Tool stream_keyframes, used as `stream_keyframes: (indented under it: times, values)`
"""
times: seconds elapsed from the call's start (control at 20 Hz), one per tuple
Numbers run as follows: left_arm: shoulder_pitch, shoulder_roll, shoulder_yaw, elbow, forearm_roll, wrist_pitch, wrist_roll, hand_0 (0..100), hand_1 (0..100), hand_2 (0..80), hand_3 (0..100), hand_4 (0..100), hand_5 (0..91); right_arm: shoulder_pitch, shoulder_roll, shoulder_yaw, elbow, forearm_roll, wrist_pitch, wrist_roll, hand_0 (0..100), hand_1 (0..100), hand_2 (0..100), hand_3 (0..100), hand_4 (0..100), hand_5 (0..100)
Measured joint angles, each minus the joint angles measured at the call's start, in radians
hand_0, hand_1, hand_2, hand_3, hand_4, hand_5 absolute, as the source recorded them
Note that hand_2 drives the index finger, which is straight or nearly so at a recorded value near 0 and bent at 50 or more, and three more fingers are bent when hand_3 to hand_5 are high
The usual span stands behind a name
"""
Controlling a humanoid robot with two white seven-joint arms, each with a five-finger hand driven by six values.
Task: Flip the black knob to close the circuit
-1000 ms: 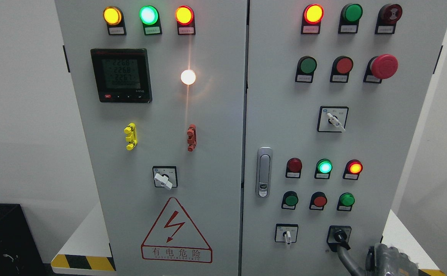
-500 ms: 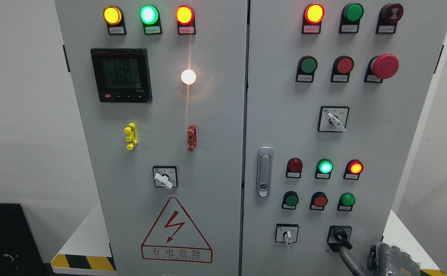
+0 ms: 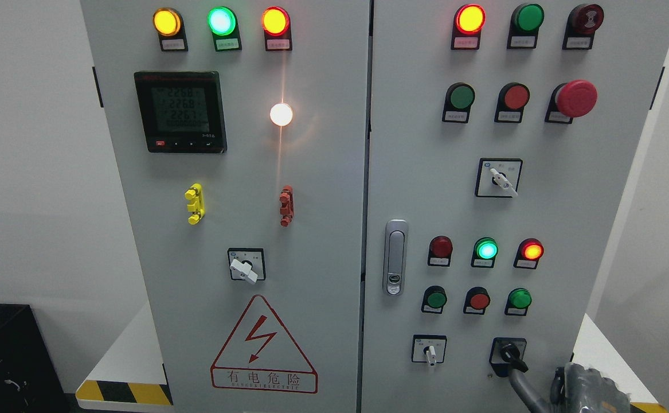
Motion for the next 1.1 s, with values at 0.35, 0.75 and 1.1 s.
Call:
stream_keyframes:
  times: [0.35, 0.75, 1.1]
  values:
    - [0.000, 0.000, 0.000, 0.000, 0.000, 0.000, 0.000, 12, 56, 0.0, 0, 0, 0.0, 0.005, 0.000, 0.007, -0.004, -0.005, -0.005, -0.006, 0, 0, 92, 100, 100, 100]
    - [0.000, 0.000, 0.000, 0.000, 0.000, 0.000, 0.000, 12, 56, 0.0, 0, 0, 0.0, 0.006, 0.000, 0.033, -0.002, -0.007, -0.007, -0.016, 0, 0, 92, 100, 100, 100]
    - [0.000, 0.000, 0.000, 0.000, 0.000, 0.000, 0.000, 12, 56, 0.0, 0, 0, 0.0, 0.017, 0.002, 0.059, 0.000, -0.005, -0.005, -0.020, 0, 0, 92, 100, 100, 100]
